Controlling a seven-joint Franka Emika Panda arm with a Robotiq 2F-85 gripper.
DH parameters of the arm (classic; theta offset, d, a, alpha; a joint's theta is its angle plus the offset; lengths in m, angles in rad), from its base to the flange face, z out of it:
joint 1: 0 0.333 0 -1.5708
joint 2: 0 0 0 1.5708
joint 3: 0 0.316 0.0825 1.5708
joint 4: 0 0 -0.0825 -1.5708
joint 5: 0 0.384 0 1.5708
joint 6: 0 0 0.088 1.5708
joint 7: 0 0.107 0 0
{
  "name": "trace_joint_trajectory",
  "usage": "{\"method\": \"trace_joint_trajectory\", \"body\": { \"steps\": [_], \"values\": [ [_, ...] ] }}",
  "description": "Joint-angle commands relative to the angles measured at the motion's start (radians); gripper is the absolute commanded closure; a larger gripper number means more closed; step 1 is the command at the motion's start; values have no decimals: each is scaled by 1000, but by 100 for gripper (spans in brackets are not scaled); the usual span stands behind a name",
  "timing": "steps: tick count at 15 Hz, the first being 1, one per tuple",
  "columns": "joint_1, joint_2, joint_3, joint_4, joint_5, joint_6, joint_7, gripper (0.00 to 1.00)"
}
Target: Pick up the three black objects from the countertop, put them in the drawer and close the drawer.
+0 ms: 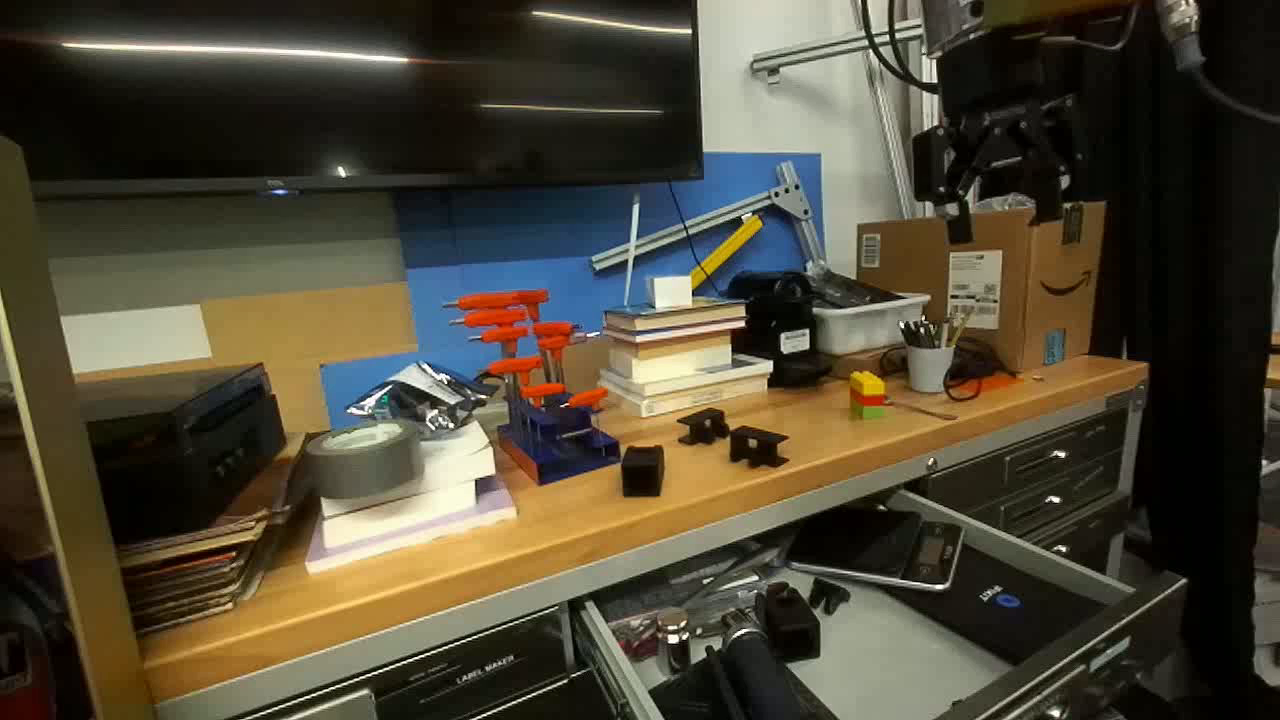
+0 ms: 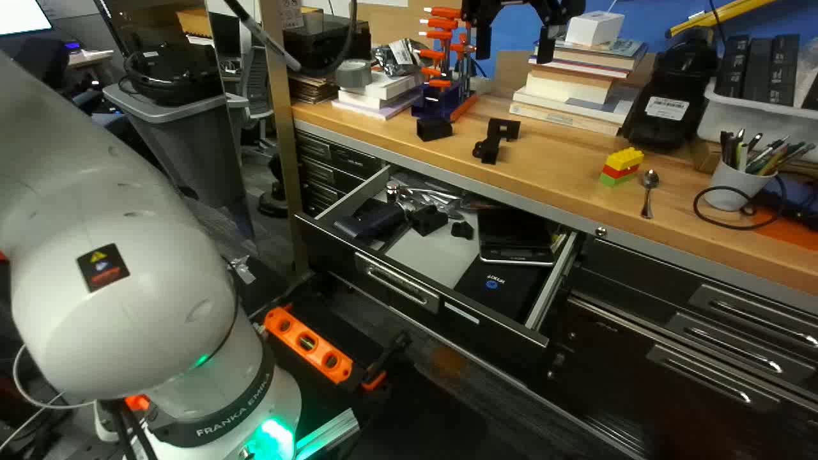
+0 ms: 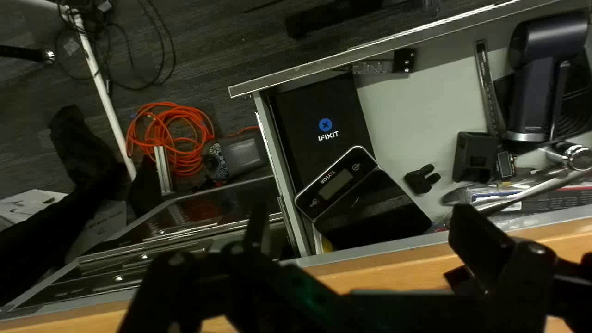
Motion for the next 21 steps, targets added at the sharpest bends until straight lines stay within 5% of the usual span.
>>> {"method": "trace_joint_trajectory", "body": {
  "steps": [1, 11, 21],
  "values": [
    [18, 1, -15, 6, -5, -2, 4, 0],
    [33, -8, -27, -4, 4, 55, -63, 0],
    [130, 260, -6, -81, 115, 647, -212, 0]
  ]
}}
